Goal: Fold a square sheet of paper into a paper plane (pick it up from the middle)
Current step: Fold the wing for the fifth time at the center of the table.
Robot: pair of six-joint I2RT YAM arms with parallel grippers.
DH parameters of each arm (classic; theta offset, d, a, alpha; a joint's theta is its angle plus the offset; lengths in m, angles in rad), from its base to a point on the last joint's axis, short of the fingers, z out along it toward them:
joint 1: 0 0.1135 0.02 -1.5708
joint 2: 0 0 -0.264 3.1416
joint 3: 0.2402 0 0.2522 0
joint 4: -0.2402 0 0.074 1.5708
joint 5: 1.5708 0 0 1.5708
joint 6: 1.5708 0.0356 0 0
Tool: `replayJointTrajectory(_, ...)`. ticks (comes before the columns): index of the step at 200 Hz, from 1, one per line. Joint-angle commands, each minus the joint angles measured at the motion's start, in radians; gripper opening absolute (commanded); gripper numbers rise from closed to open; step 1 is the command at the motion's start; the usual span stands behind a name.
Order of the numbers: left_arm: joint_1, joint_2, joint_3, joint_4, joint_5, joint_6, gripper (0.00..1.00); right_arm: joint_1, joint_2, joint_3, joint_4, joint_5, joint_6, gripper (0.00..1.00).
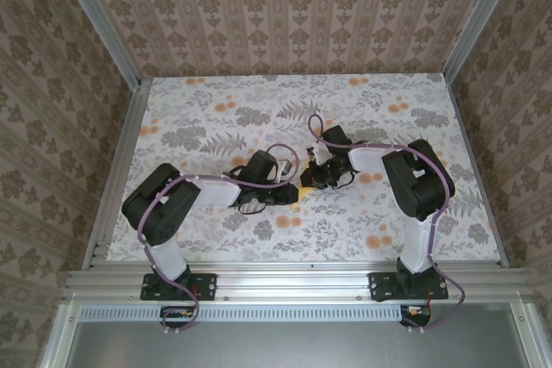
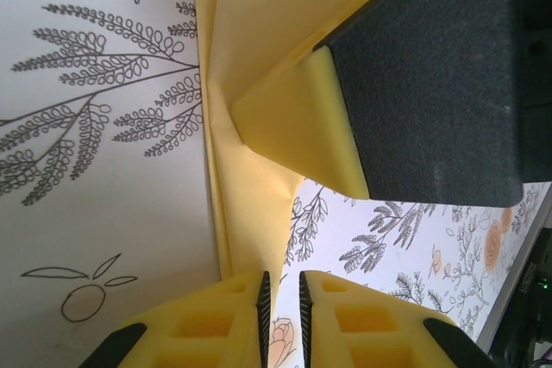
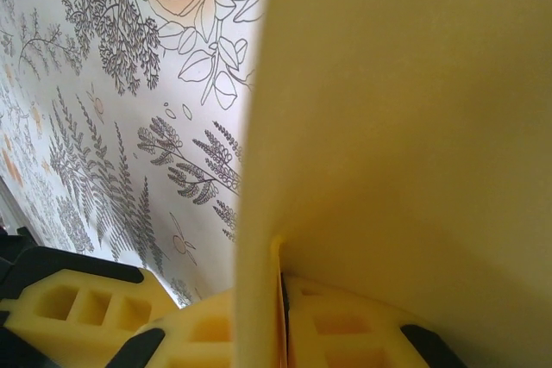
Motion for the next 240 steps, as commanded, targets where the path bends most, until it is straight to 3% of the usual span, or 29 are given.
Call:
replayJointTrajectory(1, -0.002, 0.027, 0.022, 0.001, 0.024, -0.004, 0.19, -0.002, 0.070, -0.015, -0.044, 0.108, -0.008, 0.12)
replayJointTrajectory(107, -0.012, 0.007, 0.009, -0.075, -0.002, 0.037, 0.18, 0.000, 0.083, -0.001, -0.064, 0.130, 0.004, 0.13)
replayJointTrajectory(183, -0.029, -0.043, -0.029, -0.153, 0.006, 0.092, 0.11, 0.001, 0.096, 0.004, -0.071, 0.140, 0.013, 0.13)
replayJointTrajectory(240, -0.045, -0.037, -0.010, -0.232, -0.060, 0.119, 0.07, 0.000, 0.099, 0.010, -0.077, 0.145, 0.016, 0.13)
